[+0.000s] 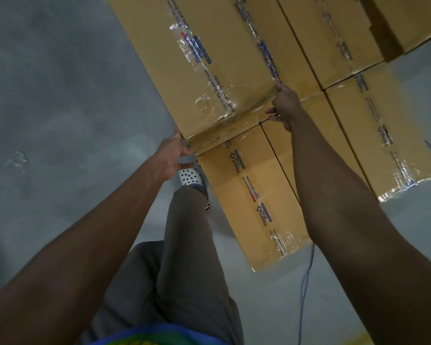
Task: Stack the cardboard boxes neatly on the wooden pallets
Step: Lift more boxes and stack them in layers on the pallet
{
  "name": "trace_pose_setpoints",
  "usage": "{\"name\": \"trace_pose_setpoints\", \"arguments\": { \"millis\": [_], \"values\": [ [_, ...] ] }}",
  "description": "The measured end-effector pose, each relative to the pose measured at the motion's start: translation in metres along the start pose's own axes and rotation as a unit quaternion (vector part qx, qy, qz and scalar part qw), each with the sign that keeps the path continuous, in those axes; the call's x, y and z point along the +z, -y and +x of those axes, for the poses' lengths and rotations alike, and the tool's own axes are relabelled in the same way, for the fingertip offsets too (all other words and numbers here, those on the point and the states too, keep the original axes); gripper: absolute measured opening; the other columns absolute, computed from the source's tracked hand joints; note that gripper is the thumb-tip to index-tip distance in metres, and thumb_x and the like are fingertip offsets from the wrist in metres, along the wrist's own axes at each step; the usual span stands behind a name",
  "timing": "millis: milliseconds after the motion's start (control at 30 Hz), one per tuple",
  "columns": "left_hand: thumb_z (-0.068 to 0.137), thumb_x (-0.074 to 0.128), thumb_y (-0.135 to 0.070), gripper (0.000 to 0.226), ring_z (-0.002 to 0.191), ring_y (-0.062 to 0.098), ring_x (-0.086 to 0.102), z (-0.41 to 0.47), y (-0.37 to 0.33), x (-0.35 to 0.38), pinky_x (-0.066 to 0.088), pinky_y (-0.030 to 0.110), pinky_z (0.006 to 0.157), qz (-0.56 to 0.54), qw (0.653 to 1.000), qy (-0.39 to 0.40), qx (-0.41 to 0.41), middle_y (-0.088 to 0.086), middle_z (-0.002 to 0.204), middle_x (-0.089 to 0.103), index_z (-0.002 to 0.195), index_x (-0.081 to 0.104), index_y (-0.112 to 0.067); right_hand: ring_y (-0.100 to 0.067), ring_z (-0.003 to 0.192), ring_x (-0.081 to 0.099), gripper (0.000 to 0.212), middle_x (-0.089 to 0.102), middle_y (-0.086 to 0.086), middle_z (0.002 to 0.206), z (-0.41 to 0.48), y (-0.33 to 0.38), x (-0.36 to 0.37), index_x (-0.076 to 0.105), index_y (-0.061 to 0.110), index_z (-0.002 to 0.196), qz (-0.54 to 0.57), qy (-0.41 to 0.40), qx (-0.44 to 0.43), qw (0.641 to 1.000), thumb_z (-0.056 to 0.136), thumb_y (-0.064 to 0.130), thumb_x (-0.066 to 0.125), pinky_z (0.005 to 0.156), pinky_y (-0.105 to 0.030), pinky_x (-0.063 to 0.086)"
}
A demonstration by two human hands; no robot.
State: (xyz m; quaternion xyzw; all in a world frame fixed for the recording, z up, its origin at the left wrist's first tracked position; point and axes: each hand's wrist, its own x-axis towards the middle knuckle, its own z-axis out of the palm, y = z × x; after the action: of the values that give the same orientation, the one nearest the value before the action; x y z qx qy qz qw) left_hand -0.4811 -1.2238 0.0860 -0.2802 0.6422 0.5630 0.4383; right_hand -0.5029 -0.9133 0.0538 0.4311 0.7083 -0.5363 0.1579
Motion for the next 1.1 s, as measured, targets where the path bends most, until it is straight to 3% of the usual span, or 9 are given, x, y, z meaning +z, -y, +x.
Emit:
{"name": "trace_pose_setpoints", "arguments": {
  "millis": [233, 400, 533, 667, 800, 1000, 1100],
  "values": [
    [0.090, 0.045, 0.020, 0.088, 0.117, 0.019, 0.063, -0.006, 0.003, 0.008, 0.055, 0.050, 0.096, 0.011, 1.000, -0.015, 0.007, -0.011, 0.150, 0.036, 0.156, 0.033, -0.038, -0.014, 0.070, 0.066, 0.069, 0.035, -0.004, 0.158, 0.005, -0.010, -0.004, 0.034, 0.034, 0.156, -0.006, 0.010, -0.005, 1.000, 0.096, 0.001, 0.028, 0.054, -0.029, 0.047],
    [0.090, 0.042, 0.019, 0.085, 0.115, 0.019, 0.064, -0.010, 0.004, 0.012, 0.057, 0.047, 0.095, 0.030, 0.999, -0.017, 0.001, -0.012, 0.141, 0.043, 0.151, 0.041, -0.040, -0.014, 0.070, 0.065, 0.067, 0.032, -0.003, 0.161, 0.001, -0.013, -0.006, 0.033, 0.034, 0.156, 0.007, 0.011, 0.003, 1.000, 0.097, 0.003, 0.028, 0.064, -0.032, 0.050],
    [0.091, 0.040, 0.020, 0.083, 0.115, 0.018, 0.063, -0.014, 0.005, 0.014, 0.057, 0.044, 0.095, 0.032, 0.999, -0.019, -0.005, -0.012, 0.130, 0.048, 0.148, 0.043, -0.041, -0.013, 0.072, 0.068, 0.069, 0.032, -0.003, 0.162, -0.002, -0.016, -0.007, 0.032, 0.036, 0.157, 0.003, 0.012, 0.009, 1.000, 0.097, 0.003, 0.027, 0.061, -0.030, 0.051],
    [0.095, 0.041, 0.015, 0.078, 0.115, 0.019, 0.064, -0.013, 0.005, 0.014, 0.055, 0.049, 0.099, 0.031, 0.999, -0.030, -0.010, -0.012, 0.122, 0.053, 0.151, 0.040, -0.038, -0.013, 0.072, 0.065, 0.068, 0.031, -0.003, 0.162, -0.003, -0.018, -0.006, 0.031, 0.033, 0.158, 0.005, 0.012, 0.005, 1.000, 0.098, 0.002, 0.026, 0.061, -0.030, 0.051],
    [0.092, 0.044, 0.017, 0.085, 0.112, 0.016, 0.066, -0.012, 0.006, 0.011, 0.058, 0.043, 0.093, 0.029, 0.999, -0.021, -0.007, -0.009, 0.154, 0.040, 0.156, 0.034, -0.037, -0.015, 0.074, 0.065, 0.068, 0.033, -0.002, 0.160, -0.002, -0.019, -0.004, 0.030, 0.034, 0.158, 0.012, 0.009, 0.011, 1.000, 0.098, 0.002, 0.024, 0.064, -0.031, 0.052],
    [0.090, 0.048, 0.017, 0.086, 0.111, 0.012, 0.064, -0.007, 0.007, 0.007, 0.059, 0.032, 0.079, 0.041, 0.999, -0.017, -0.016, -0.010, 0.158, 0.037, 0.157, 0.033, -0.035, -0.015, 0.075, 0.067, 0.070, 0.036, -0.004, 0.160, -0.003, -0.023, -0.002, 0.030, 0.036, 0.158, 0.022, 0.005, 0.021, 1.000, 0.098, 0.000, 0.024, 0.063, -0.030, 0.054],
    [0.092, 0.049, 0.014, 0.081, 0.109, 0.012, 0.064, -0.005, 0.007, 0.007, 0.059, 0.033, 0.080, 0.059, 0.998, -0.023, -0.015, -0.010, 0.149, 0.045, 0.158, 0.032, -0.031, -0.015, 0.078, 0.067, 0.068, 0.038, -0.004, 0.159, -0.003, -0.022, -0.002, 0.030, 0.036, 0.158, 0.024, 0.007, 0.024, 0.999, 0.099, 0.002, 0.023, 0.060, -0.028, 0.054]
  ]
}}
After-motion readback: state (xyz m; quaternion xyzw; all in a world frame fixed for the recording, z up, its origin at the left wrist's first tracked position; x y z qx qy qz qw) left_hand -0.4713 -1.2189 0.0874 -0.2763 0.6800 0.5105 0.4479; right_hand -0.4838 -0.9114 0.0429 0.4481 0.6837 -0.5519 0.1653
